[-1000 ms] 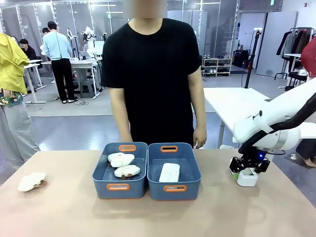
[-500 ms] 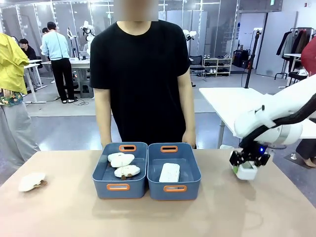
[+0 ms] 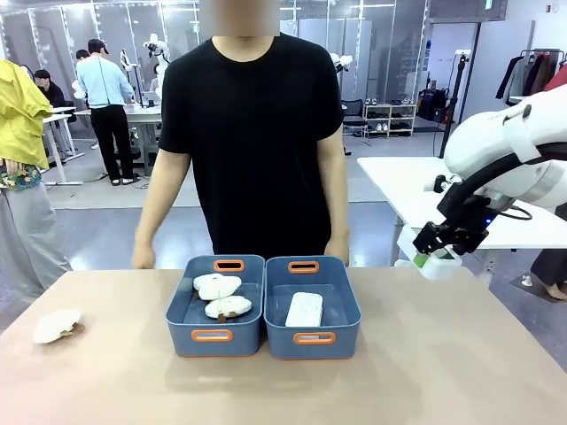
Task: Sort the digital clocks into the basket.
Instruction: Pick up the Digital clock from the table and place it into the empty Plastic storage basket.
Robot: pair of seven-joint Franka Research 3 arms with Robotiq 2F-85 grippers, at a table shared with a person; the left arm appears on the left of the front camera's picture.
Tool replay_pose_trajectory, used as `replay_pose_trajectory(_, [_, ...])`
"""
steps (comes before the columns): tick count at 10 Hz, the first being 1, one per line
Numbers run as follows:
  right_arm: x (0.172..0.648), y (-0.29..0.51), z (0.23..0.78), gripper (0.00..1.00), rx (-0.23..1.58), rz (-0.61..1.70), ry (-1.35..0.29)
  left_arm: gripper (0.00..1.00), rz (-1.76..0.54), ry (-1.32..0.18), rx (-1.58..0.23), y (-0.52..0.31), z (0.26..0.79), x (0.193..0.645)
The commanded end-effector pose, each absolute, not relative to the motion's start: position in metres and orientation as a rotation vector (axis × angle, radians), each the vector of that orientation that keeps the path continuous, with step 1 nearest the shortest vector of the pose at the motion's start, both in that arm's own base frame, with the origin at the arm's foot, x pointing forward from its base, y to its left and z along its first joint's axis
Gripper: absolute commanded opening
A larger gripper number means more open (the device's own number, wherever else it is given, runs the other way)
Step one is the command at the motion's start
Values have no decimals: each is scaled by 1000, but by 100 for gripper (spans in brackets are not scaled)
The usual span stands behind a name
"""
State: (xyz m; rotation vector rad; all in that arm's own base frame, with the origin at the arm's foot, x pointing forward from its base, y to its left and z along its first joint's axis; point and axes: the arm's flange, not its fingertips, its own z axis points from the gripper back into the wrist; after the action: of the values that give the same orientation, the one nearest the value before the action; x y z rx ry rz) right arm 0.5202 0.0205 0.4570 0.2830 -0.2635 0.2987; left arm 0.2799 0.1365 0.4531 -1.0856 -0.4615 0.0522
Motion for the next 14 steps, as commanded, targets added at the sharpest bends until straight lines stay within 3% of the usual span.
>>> replay_pose_trajectory(1, [519,69,467,0,318,272,-273,97,47,-464,-1088,135,455,281])
replay_pose_trajectory(5, [499,198,478,0,158,293,-273,97,47,-464,-1088,135,455,281])
replay_pose_trajectory(11, [499,273,417,0,141,297,-198,97,47,-464,-1088,135,455,281])
replay_pose_trajectory(12, [503,272,416,88,142,292,-209,97,47,-464,-1088,135,455,281])
replay_pose_trajectory(13, [502,272,417,100,145,297,-202,97,47,-464,-1088,135,455,281])
replay_pose_trajectory(14, [500,273,416,100,136,306,-191,97,47,-464,-1088,135,455,281])
